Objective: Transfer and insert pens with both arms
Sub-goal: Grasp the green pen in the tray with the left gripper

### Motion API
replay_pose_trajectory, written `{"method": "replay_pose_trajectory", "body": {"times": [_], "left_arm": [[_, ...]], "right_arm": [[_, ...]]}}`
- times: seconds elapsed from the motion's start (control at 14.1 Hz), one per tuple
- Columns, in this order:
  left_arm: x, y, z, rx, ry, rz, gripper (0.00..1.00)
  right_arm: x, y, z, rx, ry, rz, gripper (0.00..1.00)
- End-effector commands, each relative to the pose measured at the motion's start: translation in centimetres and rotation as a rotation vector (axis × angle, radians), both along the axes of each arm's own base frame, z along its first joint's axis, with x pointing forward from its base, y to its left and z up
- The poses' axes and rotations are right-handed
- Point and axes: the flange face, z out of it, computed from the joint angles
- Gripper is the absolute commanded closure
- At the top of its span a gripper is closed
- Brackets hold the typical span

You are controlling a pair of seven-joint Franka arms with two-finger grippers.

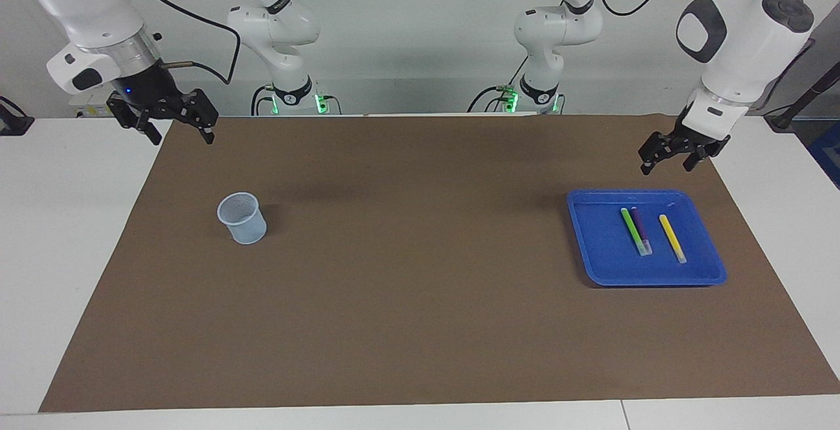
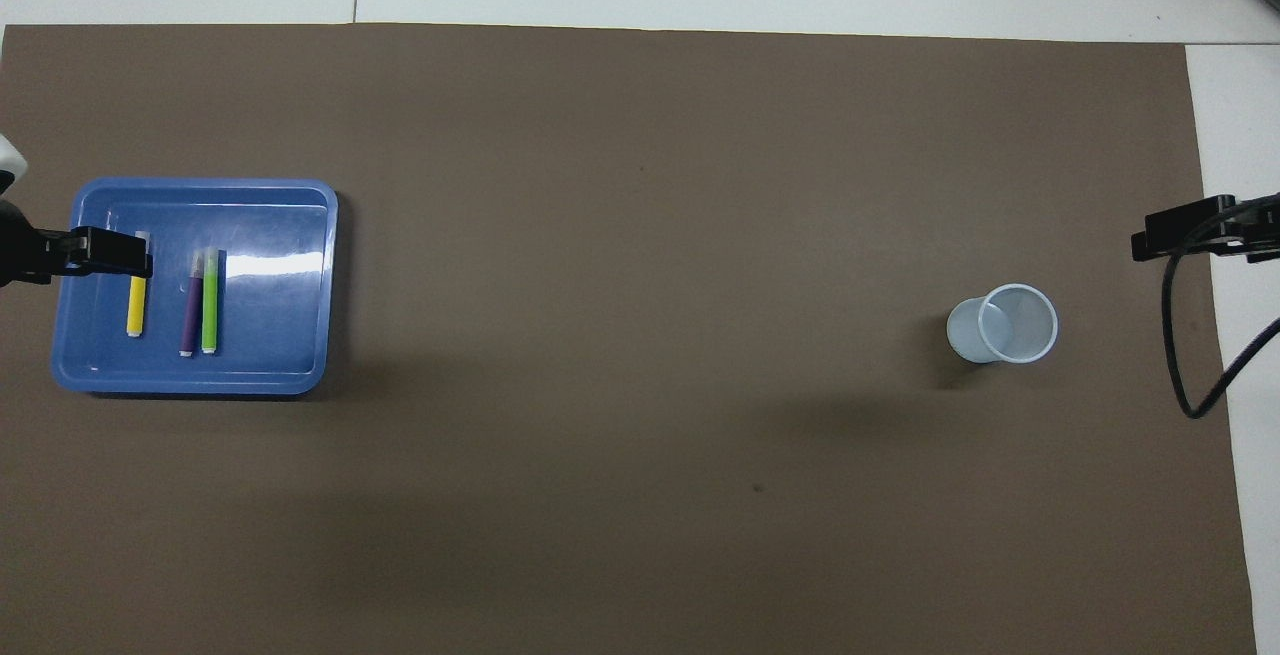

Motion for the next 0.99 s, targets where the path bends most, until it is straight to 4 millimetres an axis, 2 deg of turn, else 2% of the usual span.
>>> {"method": "replay_pose_trajectory", "body": {"times": [0.0,0.14,0.28,0.43,0.64,0.92], "left_arm": [[1.4,0.7,-4.1,0.001,0.002,-0.022,0.00],[1.2,0.2,-8.0,0.003,-0.003,-0.030,0.00],[0.2,0.3,-11.8,0.004,-0.017,-0.028,0.00],[0.6,0.5,-15.2,0.004,0.012,-0.026,0.00],[1.2,0.2,-17.8,0.006,0.018,-0.030,0.00],[1.8,0.3,-20.1,0.009,0.012,-0.027,0.00]], "right_arm": [[-0.2,0.1,0.2,0.000,-0.019,0.010,0.00],[-0.2,0.1,0.2,-0.001,-0.020,0.010,0.00],[-0.2,0.1,0.2,-0.001,-0.020,0.010,0.00],[-0.3,-0.1,0.2,-0.001,-0.019,0.008,0.00],[-0.2,0.1,0.1,0.000,-0.019,0.011,0.00],[-0.5,0.6,0.0,0.000,-0.004,0.031,0.00]]}}
